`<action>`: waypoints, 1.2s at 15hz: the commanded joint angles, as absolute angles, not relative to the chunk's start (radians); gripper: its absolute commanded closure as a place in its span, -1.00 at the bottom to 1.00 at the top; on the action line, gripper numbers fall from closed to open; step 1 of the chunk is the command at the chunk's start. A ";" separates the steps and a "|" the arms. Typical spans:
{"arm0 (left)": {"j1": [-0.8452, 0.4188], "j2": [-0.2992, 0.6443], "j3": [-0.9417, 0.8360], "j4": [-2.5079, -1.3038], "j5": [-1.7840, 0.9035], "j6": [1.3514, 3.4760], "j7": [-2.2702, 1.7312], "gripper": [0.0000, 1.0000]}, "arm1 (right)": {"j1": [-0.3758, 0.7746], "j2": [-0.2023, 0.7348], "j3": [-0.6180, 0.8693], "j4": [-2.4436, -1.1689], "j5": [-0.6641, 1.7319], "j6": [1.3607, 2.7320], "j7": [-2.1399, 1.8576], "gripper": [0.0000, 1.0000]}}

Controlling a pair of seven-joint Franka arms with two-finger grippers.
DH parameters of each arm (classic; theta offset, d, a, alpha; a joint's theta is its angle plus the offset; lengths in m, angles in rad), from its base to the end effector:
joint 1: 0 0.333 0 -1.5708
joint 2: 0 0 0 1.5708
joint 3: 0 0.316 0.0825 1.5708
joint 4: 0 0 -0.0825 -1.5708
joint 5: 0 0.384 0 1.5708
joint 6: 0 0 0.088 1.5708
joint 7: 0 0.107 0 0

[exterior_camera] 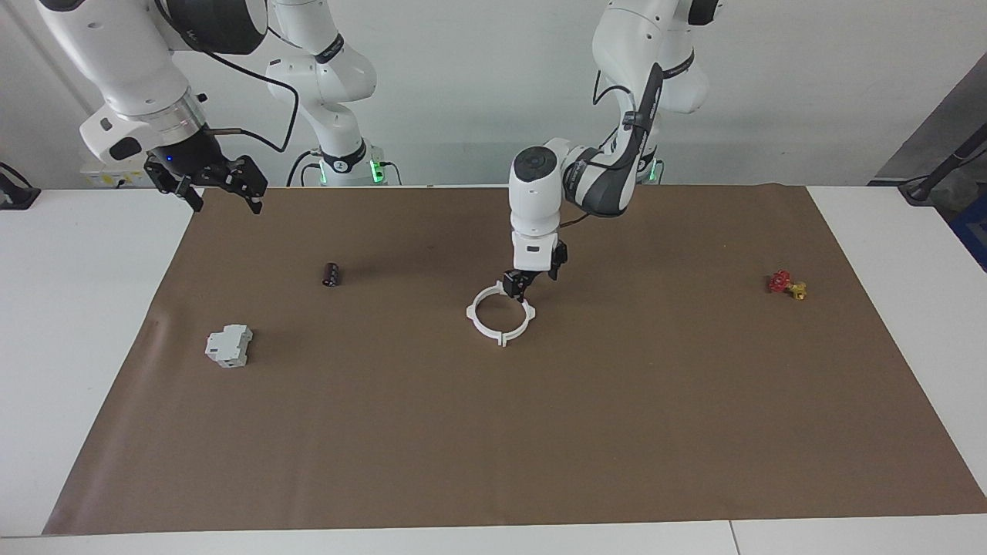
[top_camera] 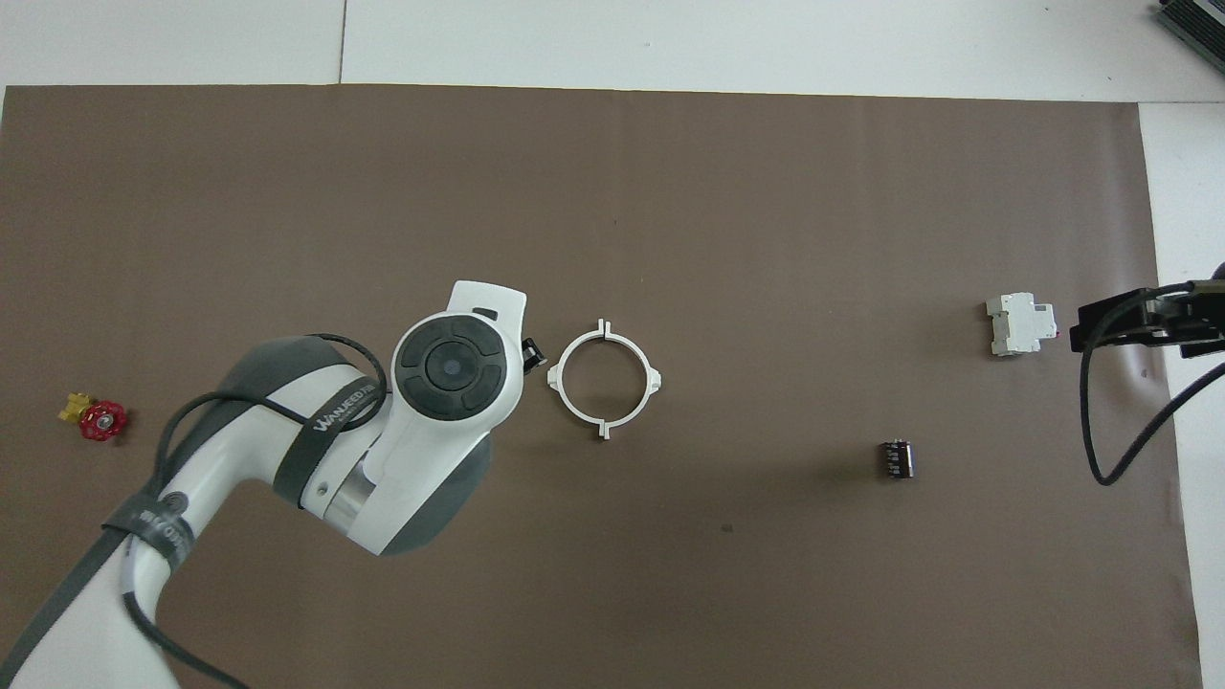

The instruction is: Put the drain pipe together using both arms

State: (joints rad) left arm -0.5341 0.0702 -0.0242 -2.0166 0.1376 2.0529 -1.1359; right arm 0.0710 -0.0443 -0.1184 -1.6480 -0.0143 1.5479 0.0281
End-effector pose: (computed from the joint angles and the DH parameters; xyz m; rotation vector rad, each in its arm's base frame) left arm 0.4822 -0.2922 0.4152 -2.9369 -0.7682 -0.1017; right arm 0.5362 -0.0284 0.6103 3.1296 -0.1177 -0.0880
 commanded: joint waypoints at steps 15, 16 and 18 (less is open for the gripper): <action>0.130 -0.172 -0.026 -1.907 0.103 1.686 0.144 -1.00 | 0.074 -0.066 -0.086 -1.635 0.026 1.539 0.008 -1.00; 0.129 -0.173 -0.025 -1.913 0.091 1.701 0.141 -1.00 | 0.074 -0.066 -0.086 -1.632 0.026 1.539 0.006 -1.00; 0.117 -0.169 -0.028 -1.910 0.091 1.729 0.136 -1.00 | 0.072 -0.064 -0.087 -1.632 0.025 1.539 -0.049 -1.00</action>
State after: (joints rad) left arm 0.1198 -0.1812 -0.0217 -1.9300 0.0846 1.7223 0.1514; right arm 0.0776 -0.0574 -0.0835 -1.6354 0.0113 1.5479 0.0192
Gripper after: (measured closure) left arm 0.000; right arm 0.000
